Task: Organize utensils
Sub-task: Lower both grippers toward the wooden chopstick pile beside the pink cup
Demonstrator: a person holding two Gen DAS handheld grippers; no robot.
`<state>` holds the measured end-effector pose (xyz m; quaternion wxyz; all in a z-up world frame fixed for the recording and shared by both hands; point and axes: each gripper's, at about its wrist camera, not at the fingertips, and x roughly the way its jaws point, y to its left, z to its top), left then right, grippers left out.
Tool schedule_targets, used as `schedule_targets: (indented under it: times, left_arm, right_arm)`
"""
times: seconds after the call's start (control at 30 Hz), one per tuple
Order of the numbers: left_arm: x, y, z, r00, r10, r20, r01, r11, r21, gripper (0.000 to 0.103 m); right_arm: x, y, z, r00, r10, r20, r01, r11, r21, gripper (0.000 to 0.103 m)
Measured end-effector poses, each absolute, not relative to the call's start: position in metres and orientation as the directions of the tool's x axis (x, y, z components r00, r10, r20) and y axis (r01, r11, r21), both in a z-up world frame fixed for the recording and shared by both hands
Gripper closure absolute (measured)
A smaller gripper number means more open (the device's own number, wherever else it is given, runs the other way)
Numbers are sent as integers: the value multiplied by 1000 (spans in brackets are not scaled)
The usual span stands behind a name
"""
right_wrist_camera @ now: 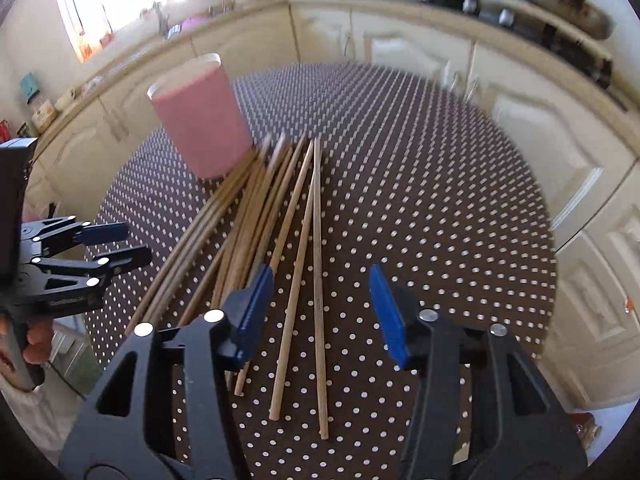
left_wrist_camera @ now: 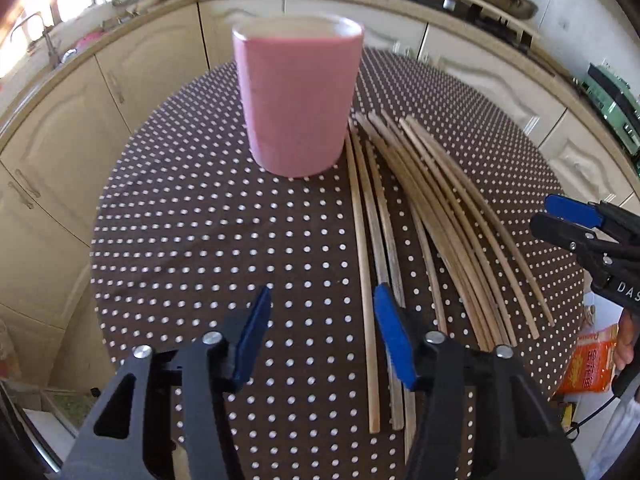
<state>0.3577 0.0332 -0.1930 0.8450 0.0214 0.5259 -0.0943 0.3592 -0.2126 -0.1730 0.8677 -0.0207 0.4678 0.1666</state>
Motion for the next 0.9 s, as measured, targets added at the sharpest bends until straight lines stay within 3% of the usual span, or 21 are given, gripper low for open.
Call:
schedule_targets:
  times: [0.3, 0.9]
  left_arm:
    - [366, 32, -214, 352, -116, -929, 178, 982, -55, 59]
    - [386, 6, -210, 353, -61, -934, 185, 983, 6, 59]
  right_arm:
    - [392, -203, -190, 373, 244, -895, -335, 935, 115, 54]
    - [419, -197, -208, 302, 206, -931, -348, 933, 93, 54]
